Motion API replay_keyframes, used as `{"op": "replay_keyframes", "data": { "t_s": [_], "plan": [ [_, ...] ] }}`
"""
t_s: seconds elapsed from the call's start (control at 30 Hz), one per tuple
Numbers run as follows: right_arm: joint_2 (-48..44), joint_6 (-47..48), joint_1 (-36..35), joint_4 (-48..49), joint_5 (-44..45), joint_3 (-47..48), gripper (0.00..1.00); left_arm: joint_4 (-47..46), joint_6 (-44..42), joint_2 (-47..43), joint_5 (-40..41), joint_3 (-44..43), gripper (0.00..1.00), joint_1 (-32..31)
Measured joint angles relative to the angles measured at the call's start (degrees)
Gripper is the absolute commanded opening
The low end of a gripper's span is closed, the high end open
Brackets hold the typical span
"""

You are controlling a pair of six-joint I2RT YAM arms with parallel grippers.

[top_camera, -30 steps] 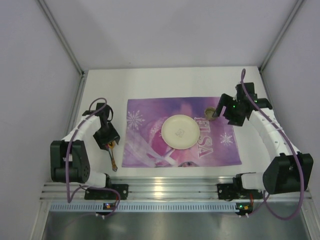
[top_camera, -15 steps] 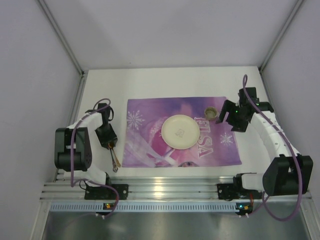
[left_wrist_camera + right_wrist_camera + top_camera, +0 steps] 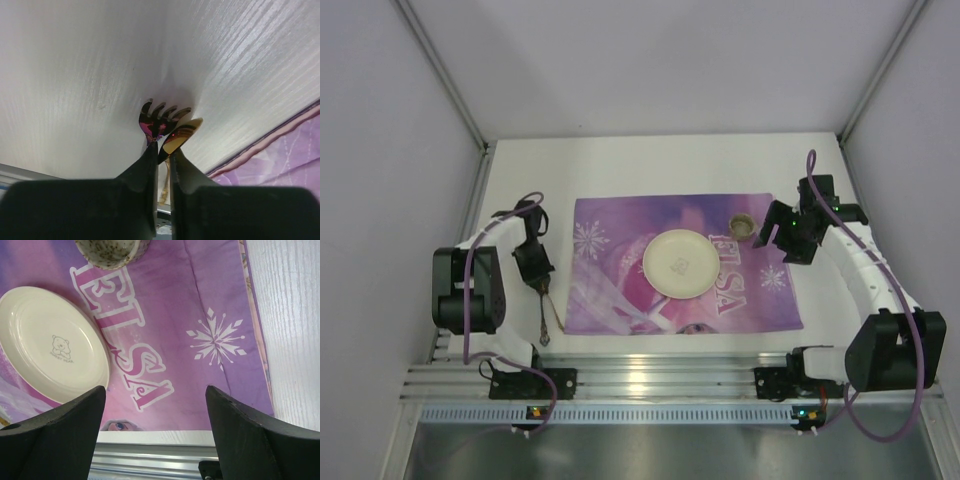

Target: Set the dinner table for one person

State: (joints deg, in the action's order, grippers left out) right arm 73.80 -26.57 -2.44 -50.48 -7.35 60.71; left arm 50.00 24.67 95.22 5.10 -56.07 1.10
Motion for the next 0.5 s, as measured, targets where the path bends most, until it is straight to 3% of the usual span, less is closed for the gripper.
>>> {"op": "replay_keyframes", "data": {
  "t_s": [0.5],
  "plan": [
    [-0.57,-0.48,0.0,-0.28,0.13,0.02,0.8,0.13,-2.4,-0.46,0.5,-6.58,0.0,-0.07]
  ]
}}
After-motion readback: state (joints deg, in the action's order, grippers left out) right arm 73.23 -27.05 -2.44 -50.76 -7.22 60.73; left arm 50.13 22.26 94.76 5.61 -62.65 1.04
